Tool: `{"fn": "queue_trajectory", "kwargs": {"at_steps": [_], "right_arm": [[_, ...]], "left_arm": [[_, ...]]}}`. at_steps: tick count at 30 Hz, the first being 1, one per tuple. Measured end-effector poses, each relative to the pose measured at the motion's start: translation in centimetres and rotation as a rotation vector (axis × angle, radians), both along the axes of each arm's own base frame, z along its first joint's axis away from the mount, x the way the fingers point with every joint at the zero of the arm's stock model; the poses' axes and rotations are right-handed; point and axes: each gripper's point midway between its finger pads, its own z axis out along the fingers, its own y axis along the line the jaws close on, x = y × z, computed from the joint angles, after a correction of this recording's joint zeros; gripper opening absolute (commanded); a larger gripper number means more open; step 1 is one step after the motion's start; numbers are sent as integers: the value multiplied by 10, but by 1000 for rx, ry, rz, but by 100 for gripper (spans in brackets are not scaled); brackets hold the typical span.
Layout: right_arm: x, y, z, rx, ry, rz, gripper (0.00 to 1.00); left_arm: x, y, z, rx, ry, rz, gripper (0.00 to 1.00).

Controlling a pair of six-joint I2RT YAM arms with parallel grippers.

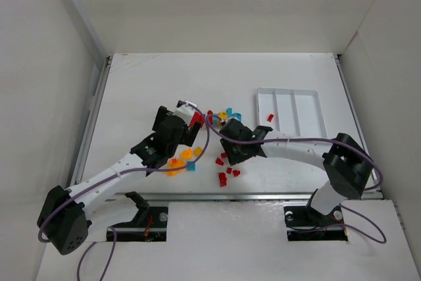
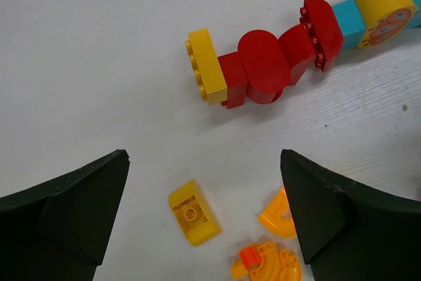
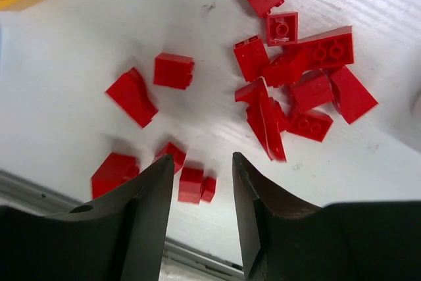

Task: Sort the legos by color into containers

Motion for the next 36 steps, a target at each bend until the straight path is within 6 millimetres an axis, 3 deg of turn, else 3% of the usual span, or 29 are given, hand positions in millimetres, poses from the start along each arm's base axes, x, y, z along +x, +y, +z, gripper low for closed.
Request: {"fn": "queue_trajectory", "kwargs": {"at_steps": [6, 9, 15, 19, 22, 31, 35, 36], "right_arm": [[3, -4, 50, 55, -123, 23, 51], [9, -10, 63, 38, -177, 46, 51], [25, -13, 38, -84, -159, 68, 51], [35, -28, 15, -156, -107, 36, 51], [40, -37, 10, -172, -92, 11, 51], [35, -25, -7, -141, -32, 59, 38], [31, -23, -12, -126, -15, 77, 22], [31, -22, -12, -124, -16, 81, 3]], "left_arm": [[0, 0, 1, -2, -5, 0, 99], [0, 0, -2, 5, -6, -4, 99], [0, 1, -3, 22, -11, -13, 99], [1, 1, -3, 26, -13, -15, 99], [1, 1, -3, 26, -13, -16, 99], [1, 1, -2, 26, -15, -20, 99], [1, 1, -1, 30, -17, -24, 99], [0, 1, -2, 29, -16, -26, 99]]}}
